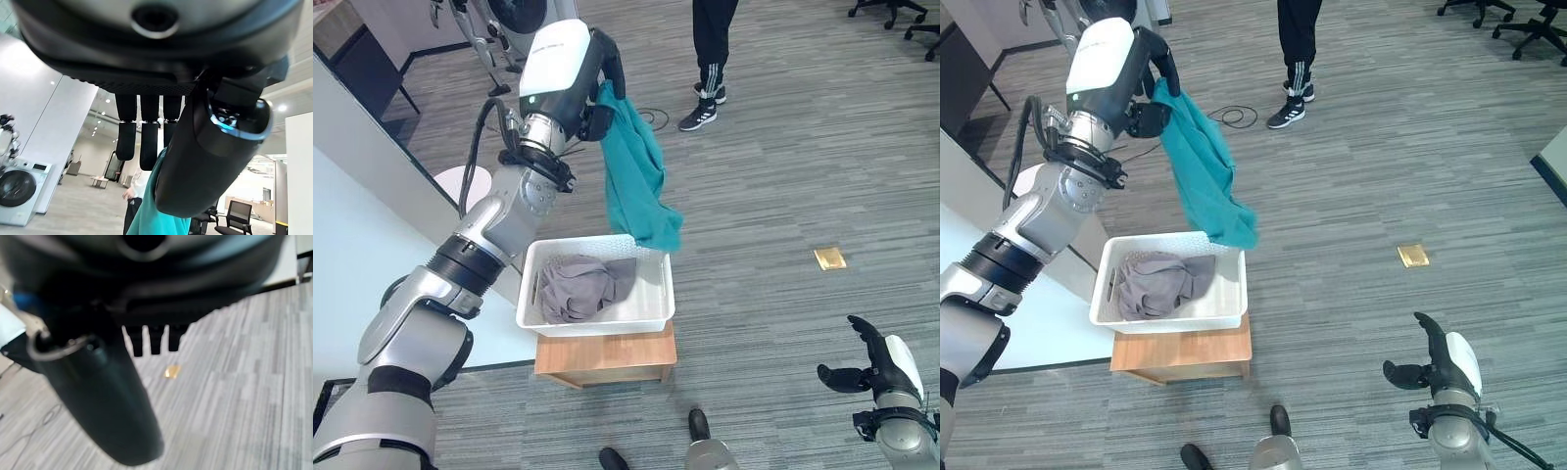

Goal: Pick up bed clothes into laundry basket.

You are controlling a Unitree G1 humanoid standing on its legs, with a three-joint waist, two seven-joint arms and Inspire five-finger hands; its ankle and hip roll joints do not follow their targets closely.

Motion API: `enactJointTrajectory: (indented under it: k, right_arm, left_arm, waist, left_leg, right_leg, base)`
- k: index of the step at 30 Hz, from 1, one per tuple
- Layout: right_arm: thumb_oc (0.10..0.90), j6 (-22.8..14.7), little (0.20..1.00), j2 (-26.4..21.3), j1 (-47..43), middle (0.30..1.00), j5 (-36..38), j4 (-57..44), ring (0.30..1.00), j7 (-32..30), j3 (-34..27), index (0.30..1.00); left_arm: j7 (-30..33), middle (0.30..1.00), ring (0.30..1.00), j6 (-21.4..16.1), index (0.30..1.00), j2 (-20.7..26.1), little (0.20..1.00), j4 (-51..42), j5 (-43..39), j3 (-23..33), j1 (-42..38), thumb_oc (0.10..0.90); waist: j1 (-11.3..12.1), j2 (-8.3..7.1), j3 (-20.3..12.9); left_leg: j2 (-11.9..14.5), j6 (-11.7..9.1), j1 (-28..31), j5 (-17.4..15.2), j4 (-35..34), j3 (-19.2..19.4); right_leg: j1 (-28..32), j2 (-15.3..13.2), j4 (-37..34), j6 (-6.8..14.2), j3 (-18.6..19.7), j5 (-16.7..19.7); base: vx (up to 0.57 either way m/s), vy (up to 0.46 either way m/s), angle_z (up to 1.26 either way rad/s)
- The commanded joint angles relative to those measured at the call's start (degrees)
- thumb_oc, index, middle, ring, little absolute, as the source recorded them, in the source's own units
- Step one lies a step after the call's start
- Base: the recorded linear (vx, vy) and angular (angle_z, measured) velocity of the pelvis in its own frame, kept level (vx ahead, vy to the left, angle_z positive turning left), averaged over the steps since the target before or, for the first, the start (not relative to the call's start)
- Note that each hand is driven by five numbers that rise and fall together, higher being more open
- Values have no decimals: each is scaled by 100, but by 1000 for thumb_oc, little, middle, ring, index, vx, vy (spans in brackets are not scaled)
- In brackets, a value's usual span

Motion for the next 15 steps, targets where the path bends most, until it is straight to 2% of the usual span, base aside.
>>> enactJointTrajectory:
  k: [1, 9, 15]
  right_arm:
    - [800, -437, 900, -293, 31, 900, 135, -178, 900, -101, -417, 900]
    - [800, -443, 900, -316, 85, 900, 250, -260, 900, 28, -376, 900]
    - [800, -422, 900, -319, 106, 900, 250, -323, 900, 85, -367, 900]
  left_arm:
    - [419, 300, 300, -153, 300, 54, 300, 36, 170, 369, -1645, 400]
    - [492, 300, 300, -156, 300, -67, 300, 114, -101, 182, -2363, 400]
    - [506, 300, 300, -169, 300, -2, 300, 244, -286, 111, -2562, 400]
  waist:
    - [211, -311, -488]
    - [296, -271, -516]
    - [337, -263, -515]
  left_leg:
    - [223, -390, 466, -684, 10, -197]
    - [203, -382, 535, -708, 10, -307]
    - [188, -375, 570, -724, 10, -342]
  right_leg:
    - [358, -349, 21, 769, -503, -189]
    - [513, -341, 22, 762, -611, -270]
    - [579, -341, 30, 752, -645, -316]
  base:
    - [37, -8, 10]
    - [22, 0, 16]
    - [1, 0, 3]
